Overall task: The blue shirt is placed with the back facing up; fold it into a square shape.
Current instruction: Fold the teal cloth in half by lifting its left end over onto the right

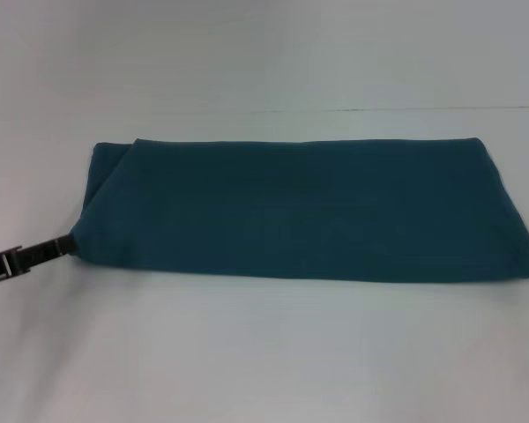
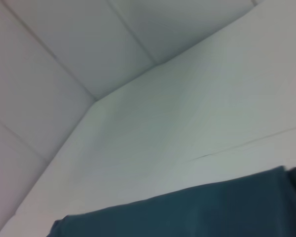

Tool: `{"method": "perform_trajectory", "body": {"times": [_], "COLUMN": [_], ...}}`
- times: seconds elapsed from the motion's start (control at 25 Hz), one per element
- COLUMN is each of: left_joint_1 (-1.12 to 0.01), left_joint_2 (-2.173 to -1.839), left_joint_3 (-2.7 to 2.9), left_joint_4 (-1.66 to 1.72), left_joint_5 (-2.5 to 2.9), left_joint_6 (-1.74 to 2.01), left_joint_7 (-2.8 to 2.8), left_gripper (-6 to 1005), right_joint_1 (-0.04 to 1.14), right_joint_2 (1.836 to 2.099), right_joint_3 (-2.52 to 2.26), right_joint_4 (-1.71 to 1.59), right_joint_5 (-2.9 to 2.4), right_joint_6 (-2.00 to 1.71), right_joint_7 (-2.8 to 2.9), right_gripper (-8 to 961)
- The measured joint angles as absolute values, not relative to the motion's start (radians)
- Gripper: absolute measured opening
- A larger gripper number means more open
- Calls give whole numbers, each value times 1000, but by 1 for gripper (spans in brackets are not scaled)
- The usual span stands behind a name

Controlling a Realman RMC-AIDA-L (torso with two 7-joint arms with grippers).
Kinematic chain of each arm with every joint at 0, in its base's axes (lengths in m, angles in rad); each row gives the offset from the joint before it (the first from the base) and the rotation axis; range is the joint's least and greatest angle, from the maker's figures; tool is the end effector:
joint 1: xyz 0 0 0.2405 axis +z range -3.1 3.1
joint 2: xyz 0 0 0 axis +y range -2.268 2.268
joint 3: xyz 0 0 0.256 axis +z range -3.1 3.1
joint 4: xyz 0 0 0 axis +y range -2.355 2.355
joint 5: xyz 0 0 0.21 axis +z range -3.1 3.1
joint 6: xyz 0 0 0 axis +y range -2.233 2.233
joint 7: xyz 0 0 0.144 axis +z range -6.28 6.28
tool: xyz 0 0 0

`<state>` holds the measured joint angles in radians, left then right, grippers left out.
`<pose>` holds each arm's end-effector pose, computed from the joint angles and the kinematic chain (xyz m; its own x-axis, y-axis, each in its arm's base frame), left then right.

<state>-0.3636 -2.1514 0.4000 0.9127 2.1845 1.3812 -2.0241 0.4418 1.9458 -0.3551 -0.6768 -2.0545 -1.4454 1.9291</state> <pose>-0.3488 0.3041 0.0537 0.2423 0.6927 0.6793 0.9689 -0.2083 -0.1333 0.3493 0.3314 0.1049 0.2817 -0.6167 -0.7350 -0.9437 -0.3167 -0.0959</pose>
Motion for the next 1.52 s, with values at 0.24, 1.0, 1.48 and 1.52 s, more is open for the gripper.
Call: {"method": "perform_trajectory", "body": {"times": [0.24, 1.0, 1.48, 1.52], "left_joint_1": [-368, -414, -434, -438], "left_joint_2": [-2151, -2141, -2142, -2142], "left_joint_3": [403, 426, 474, 476], "left_joint_4": [902, 824, 796, 793], "left_joint_5": [2224, 2232, 2255, 2255], "left_joint_6": [1396, 1345, 1266, 1260], "left_joint_7": [-2074, -2095, -2101, -2101], "left_gripper": [706, 890, 891, 891], "right_joint_1": [473, 492, 490, 490], "right_joint_2": [1949, 1957, 1957, 1957], "right_joint_3": [-402, -414, -413, -413], "right_joint_4": [-674, -671, -672, -672], "right_joint_5": [-2057, -2053, -2053, -2052], "right_joint_6": [-1447, -1493, -1487, -1487], "right_joint_7": [1906, 1862, 1862, 1862], "right_gripper": [862, 910, 909, 909]}}
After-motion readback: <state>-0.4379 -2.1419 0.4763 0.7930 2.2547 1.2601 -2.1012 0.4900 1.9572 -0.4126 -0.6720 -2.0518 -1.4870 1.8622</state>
